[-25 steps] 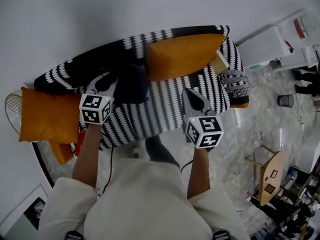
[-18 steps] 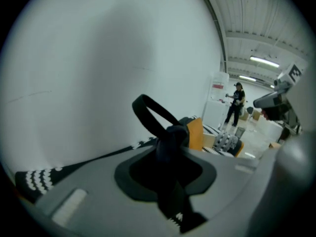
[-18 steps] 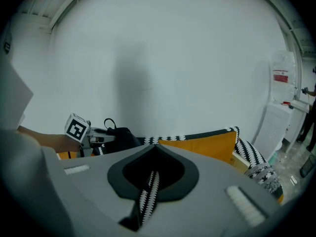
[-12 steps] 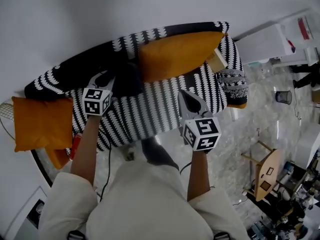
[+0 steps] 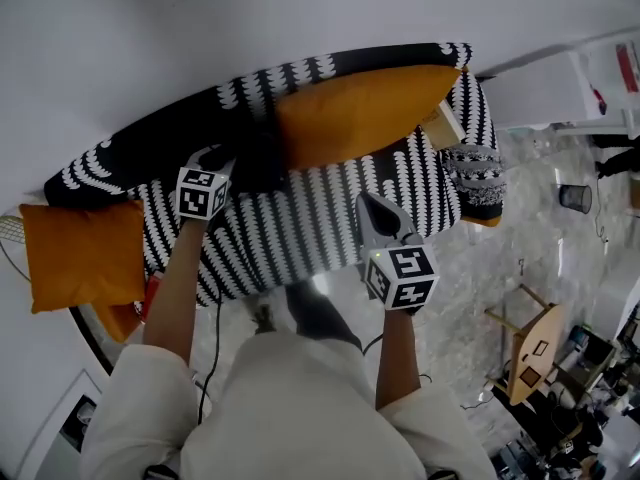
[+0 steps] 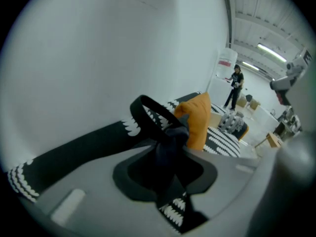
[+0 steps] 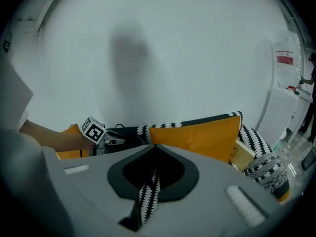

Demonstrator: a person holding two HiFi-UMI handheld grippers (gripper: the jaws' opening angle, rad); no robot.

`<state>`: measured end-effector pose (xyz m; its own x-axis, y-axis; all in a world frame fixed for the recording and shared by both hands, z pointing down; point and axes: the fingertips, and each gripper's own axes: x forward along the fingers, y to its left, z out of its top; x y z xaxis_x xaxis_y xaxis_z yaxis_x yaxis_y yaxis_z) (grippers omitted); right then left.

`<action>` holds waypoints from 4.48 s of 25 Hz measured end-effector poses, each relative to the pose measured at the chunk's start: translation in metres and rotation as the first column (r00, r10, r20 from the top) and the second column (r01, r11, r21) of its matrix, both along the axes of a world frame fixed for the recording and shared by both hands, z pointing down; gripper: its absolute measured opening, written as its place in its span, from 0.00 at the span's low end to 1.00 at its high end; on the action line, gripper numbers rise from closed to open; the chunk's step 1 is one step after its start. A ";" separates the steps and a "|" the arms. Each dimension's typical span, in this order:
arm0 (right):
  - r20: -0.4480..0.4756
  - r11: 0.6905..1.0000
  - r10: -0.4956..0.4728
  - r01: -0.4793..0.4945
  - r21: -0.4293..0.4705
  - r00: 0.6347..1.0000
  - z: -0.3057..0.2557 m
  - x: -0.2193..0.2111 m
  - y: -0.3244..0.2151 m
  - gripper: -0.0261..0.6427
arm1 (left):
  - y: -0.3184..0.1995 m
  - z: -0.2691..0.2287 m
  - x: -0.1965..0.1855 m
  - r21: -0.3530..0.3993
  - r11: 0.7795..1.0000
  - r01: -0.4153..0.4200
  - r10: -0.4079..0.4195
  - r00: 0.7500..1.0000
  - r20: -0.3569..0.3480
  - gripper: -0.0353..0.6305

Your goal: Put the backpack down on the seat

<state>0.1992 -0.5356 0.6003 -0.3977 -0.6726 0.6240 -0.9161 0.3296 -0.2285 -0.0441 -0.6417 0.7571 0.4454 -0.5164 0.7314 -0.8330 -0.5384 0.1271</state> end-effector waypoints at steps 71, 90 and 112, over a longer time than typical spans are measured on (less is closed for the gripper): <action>0.066 0.910 -0.022 -0.008 0.414 0.998 -0.229 -0.116 0.316 0.05 | 0.375 -0.292 -0.103 0.480 0.876 0.055 -0.007 0.995 -0.100 0.06; 0.020 0.845 -0.039 0.022 0.534 0.999 -0.297 -0.139 0.471 0.05 | 0.551 -0.417 -0.079 0.656 0.752 -0.066 0.174 0.980 -0.101 0.06; -0.033 0.813 -0.139 0.133 0.567 0.990 -0.316 -0.165 0.567 0.05 | 0.654 -0.466 -0.061 0.720 0.690 -0.073 0.222 0.968 -0.115 0.06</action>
